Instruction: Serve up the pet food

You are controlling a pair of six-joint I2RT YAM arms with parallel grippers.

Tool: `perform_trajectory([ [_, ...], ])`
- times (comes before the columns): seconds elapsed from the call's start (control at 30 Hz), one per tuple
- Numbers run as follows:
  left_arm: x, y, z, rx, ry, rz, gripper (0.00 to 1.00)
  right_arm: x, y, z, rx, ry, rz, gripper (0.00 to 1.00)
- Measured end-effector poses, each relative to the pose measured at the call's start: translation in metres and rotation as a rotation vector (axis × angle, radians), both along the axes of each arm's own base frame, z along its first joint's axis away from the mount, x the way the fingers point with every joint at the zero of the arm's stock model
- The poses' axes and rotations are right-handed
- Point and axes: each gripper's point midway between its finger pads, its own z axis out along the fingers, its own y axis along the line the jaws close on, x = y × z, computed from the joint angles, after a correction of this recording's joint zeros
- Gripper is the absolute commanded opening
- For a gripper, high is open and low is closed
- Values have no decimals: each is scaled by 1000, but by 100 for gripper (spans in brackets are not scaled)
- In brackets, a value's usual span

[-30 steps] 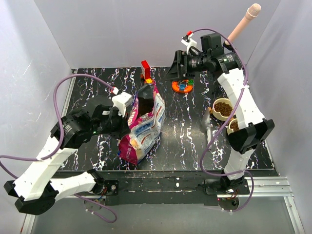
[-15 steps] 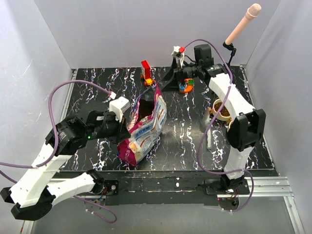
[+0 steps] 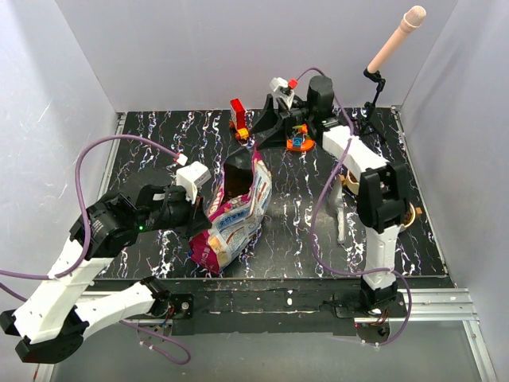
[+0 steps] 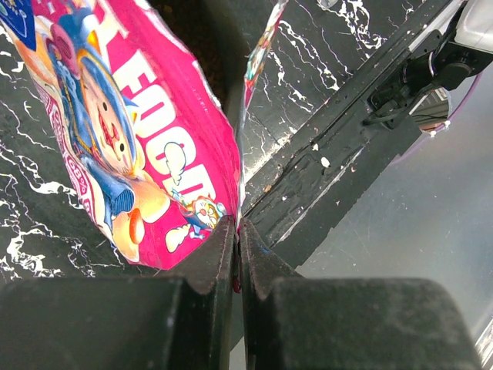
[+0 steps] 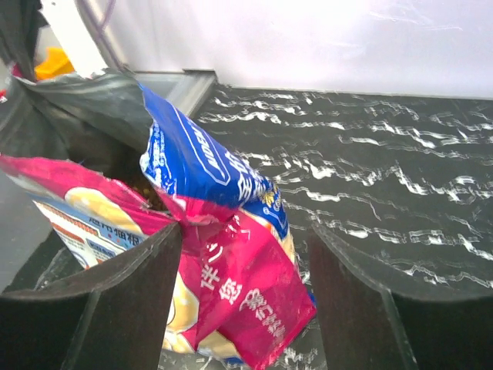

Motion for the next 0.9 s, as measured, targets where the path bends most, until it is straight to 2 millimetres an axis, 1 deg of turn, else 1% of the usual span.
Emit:
perform_trajectory([
  [0.1,1,0,0,-1,-6,-1,0,3,9,-2,6,31,46,70],
  [0.13,1,0,0,-1,-7,-1,0,2,11,-6,3,42,53,70],
  [0.2,1,0,0,0,-8,-4,0,-2,11,-8,-3,58,63,68],
  [0.3,1,-1,0,1,-8,-4,0,-11,10,-7,-5,60,74,65],
  [0.4,1,-1,0,-2,-9,-6,0,-19,10,-4,-18,90,84,56],
  [0.43,2,-2,0,-4,-9,-7,0,-22,10,-4,-26,108,87,51],
  [0.5,2,-3,0,-6,-11,-7,0,-27,10,-6,-37,135,91,47],
  [0.53,2,-3,0,-7,-12,-7,0,-29,10,-6,-43,149,93,43],
  [0.57,2,-3,0,-7,-12,-7,0,-31,10,-5,-53,171,96,37],
  [0.6,3,-3,0,-6,-13,-6,0,-34,10,-5,-66,198,99,28],
  [0.63,3,-2,0,-5,-14,-4,0,-36,9,-4,-81,228,103,13],
  [0.67,4,-2,0,-5,-16,-2,0,-38,9,-3,-94,258,106,2],
  [0.77,6,-1,0,0,-23,9,0,-42,10,2,-126,320,112,1],
  [0.9,11,6,1,15,-52,52,0,-40,9,12,-149,379,107,1],
])
